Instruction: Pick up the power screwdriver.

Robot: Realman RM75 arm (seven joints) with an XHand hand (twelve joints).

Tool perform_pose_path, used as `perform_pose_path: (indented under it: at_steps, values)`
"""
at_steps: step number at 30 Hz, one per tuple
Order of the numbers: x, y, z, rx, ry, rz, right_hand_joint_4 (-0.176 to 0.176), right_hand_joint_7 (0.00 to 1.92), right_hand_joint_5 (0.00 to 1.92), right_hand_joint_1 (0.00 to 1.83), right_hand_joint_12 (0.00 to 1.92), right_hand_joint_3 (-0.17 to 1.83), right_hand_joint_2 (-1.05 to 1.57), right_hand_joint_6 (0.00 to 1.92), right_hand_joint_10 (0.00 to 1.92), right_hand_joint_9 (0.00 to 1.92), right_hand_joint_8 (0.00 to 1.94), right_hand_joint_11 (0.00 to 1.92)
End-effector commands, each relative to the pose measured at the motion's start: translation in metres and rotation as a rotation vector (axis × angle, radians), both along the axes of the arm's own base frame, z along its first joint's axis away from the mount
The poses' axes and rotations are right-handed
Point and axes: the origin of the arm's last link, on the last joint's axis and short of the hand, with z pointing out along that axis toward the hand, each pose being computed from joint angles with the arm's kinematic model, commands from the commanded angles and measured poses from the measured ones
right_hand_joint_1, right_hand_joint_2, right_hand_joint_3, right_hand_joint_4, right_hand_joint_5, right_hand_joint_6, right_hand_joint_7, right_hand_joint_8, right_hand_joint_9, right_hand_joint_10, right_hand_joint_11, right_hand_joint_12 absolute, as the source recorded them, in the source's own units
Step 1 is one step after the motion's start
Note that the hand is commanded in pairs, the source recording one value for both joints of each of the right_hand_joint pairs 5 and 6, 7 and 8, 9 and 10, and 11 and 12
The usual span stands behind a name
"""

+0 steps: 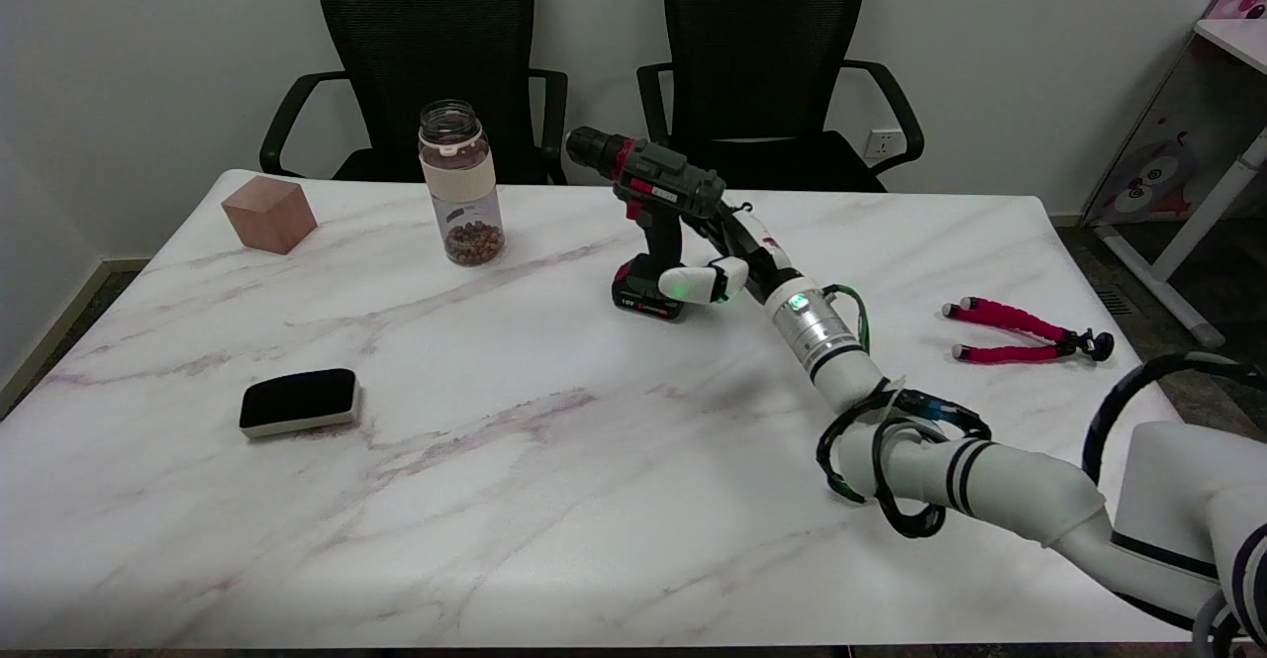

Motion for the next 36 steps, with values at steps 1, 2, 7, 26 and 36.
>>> perform_pose_path:
  at_steps: [1,2,7,26,36]
  values:
    - [0.002,-0.040,-0.020,-0.007,0.033,-0.083,0.137,0.14,0.14,0.90,0.09,0.71,-0.51,0.14,0.18,0.18,0.14,0.09]
    - [0.003,-0.041,-0.020,-0.009,0.033,-0.087,0.141,0.14,0.14,0.90,0.08,0.72,-0.52,0.14,0.18,0.18,0.14,0.08]
    - [0.003,-0.045,-0.022,-0.009,0.035,-0.099,0.153,0.14,0.14,0.90,0.05,0.71,-0.55,0.14,0.17,0.17,0.14,0.05]
    - [-0.016,-0.044,-0.017,-0.055,-0.142,-0.186,0.176,0.13,0.13,0.89,0.03,0.65,-0.55,0.13,0.16,0.16,0.13,0.03]
    - [-0.012,-0.044,-0.022,-0.044,-0.254,-0.157,0.176,0.14,0.14,0.85,0.02,0.66,-0.55,0.14,0.17,0.17,0.14,0.02]
